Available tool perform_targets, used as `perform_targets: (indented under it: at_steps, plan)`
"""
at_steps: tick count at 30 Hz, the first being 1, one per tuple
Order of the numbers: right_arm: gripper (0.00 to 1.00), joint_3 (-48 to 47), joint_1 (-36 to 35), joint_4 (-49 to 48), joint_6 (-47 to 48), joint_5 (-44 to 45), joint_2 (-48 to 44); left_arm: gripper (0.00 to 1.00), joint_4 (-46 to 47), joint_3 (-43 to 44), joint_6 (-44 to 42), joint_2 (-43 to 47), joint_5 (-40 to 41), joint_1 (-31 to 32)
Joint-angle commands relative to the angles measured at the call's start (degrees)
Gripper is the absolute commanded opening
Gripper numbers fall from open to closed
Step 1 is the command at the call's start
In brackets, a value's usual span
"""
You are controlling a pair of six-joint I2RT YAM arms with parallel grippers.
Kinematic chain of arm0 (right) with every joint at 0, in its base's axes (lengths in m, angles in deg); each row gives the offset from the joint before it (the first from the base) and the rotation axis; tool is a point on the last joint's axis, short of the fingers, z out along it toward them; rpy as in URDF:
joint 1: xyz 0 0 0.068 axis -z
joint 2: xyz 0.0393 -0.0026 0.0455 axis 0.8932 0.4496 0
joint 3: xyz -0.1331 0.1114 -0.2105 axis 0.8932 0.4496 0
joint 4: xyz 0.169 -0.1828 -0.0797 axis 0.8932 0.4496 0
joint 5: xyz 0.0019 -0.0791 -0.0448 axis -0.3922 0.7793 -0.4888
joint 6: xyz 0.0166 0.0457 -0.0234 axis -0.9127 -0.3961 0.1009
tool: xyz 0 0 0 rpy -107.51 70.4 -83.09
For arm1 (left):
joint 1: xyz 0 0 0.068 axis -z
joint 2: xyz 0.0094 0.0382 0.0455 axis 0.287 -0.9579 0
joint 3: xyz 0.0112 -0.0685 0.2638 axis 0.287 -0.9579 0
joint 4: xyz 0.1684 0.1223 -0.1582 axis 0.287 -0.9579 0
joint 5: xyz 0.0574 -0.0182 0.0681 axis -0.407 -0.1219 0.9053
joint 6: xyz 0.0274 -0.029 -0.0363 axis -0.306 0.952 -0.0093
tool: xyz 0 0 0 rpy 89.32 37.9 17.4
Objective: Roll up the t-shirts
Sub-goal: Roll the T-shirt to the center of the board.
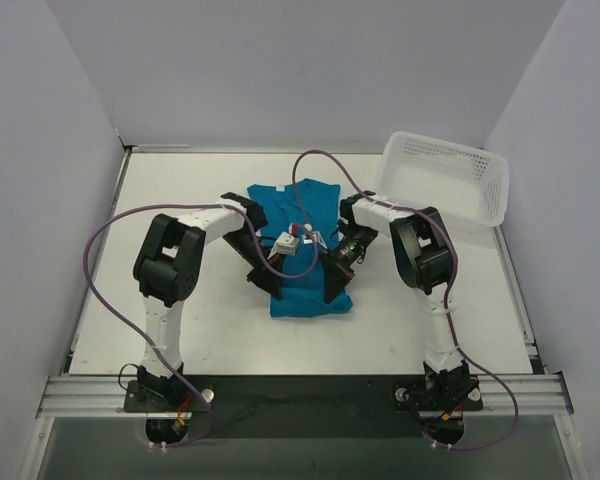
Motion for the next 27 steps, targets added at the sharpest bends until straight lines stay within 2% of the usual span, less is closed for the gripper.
perform_targets:
  at_steps: [1, 5, 11, 15, 18, 20, 22, 25, 27]
  plan:
    - [0.06, -3.79, 0.54, 13.25, 5.33, -3.89, 3.89, 0.00, -15.31, 3.71, -2.81, -3.23, -1.75, -0.95]
    - [0.06, -7.57, 0.80, 16.85, 5.68, -4.42, 7.49, 0.00, -15.31, 4.23, -2.72, -5.16, -1.40, -1.21]
    - [0.07, -10.30, 1.24, 17.04, 2.00, -4.60, 11.45, 0.00, -14.78, 4.15, -1.31, -6.66, -1.05, -2.09]
    - [0.08, -11.79, 2.64, 16.95, 0.06, -5.47, 13.65, 0.00, -11.36, 3.97, 3.43, -7.01, -0.96, -3.32]
    - [0.16, -12.06, 3.78, 16.86, -0.65, -6.44, 13.83, 0.00, -7.49, 3.71, 7.73, -7.19, 0.36, -4.02]
    - [0.27, -11.98, 4.05, 16.95, -0.56, -6.44, 13.48, 0.00, -5.82, 3.71, 8.88, -7.36, 0.80, -4.20]
    - [0.38, -11.45, 4.31, 16.86, -0.30, -7.05, 12.87, 0.00, -5.20, 4.41, 9.50, -7.54, 0.80, -4.11]
    - [0.44, -10.49, 4.93, 16.60, 0.76, -8.28, 11.46, 0.00, -5.38, 4.85, 9.50, -8.07, 1.24, -3.94]
    - [0.54, -9.96, 5.19, 16.51, 0.94, -8.73, 10.49, 0.00, -5.64, 4.68, 9.41, -8.24, 1.59, -3.76]
